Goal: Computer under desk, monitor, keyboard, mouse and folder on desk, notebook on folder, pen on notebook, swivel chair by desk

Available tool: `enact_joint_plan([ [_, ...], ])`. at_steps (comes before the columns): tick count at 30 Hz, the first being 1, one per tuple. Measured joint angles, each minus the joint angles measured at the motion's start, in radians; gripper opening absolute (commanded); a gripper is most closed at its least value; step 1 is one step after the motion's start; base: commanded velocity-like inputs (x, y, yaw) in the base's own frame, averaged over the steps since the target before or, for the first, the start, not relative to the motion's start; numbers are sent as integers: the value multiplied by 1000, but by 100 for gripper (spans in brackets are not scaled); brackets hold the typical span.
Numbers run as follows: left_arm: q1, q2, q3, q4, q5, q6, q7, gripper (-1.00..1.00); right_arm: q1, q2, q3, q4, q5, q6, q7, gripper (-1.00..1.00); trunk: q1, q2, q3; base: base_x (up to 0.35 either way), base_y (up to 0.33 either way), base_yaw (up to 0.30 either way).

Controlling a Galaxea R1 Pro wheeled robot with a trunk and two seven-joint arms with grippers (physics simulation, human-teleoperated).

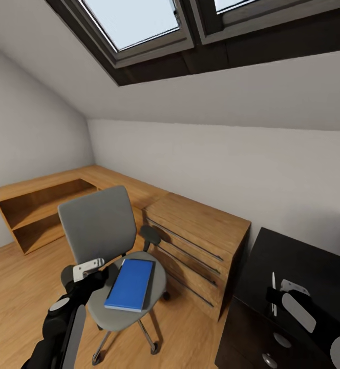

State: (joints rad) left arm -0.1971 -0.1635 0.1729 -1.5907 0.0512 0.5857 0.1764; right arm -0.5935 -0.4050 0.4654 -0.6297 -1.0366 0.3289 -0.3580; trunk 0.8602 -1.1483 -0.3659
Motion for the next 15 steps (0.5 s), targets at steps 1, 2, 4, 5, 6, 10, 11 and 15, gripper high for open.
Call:
enact_joint_plan([
  [1, 0, 0, -1, 3, 0, 0, 0, 100, 0, 0, 0, 0, 0, 0, 0, -100, 0, 0, 0, 0, 0, 0],
  [2, 0, 0, -1, 6, 0, 0, 0, 100, 0, 0, 0, 0, 0, 0, 0, -100, 0, 0, 0, 0, 0, 0],
  [4, 0, 0, -2, 18, 0, 0, -2, 100, 0, 0, 0, 0, 1, 0, 0, -100, 0, 0, 0, 0, 0, 0],
  [5, 0, 0, -6, 26, 0, 0, -3, 100, 0, 0, 0, 0, 1, 0, 0, -100, 0, 0, 0, 0, 0, 0],
  [6, 0, 0, -9, 31, 0, 0, -4, 100, 0, 0, 1, 0, 2, 0, 0, -100, 0, 0, 0, 0, 0, 0],
  [10, 0, 1, -13, 41, 0, 0, -4, 100, 0, 0, 1, 0, 1, 0, 0, -100, 0, 0, 0, 0, 0, 0],
  [11, 0, 1, -14, 43, 0, 0, -5, 100, 0, 0, 1, -1, 2, 0, 0, -100, 0, 0, 0, 0, 0, 0],
  [15, 0, 1, -15, 48, 0, 0, -6, 100, 1, 0, 2, 0, 1, 1, -1, -100, 0, 0, 0, 109, 0, 0],
])
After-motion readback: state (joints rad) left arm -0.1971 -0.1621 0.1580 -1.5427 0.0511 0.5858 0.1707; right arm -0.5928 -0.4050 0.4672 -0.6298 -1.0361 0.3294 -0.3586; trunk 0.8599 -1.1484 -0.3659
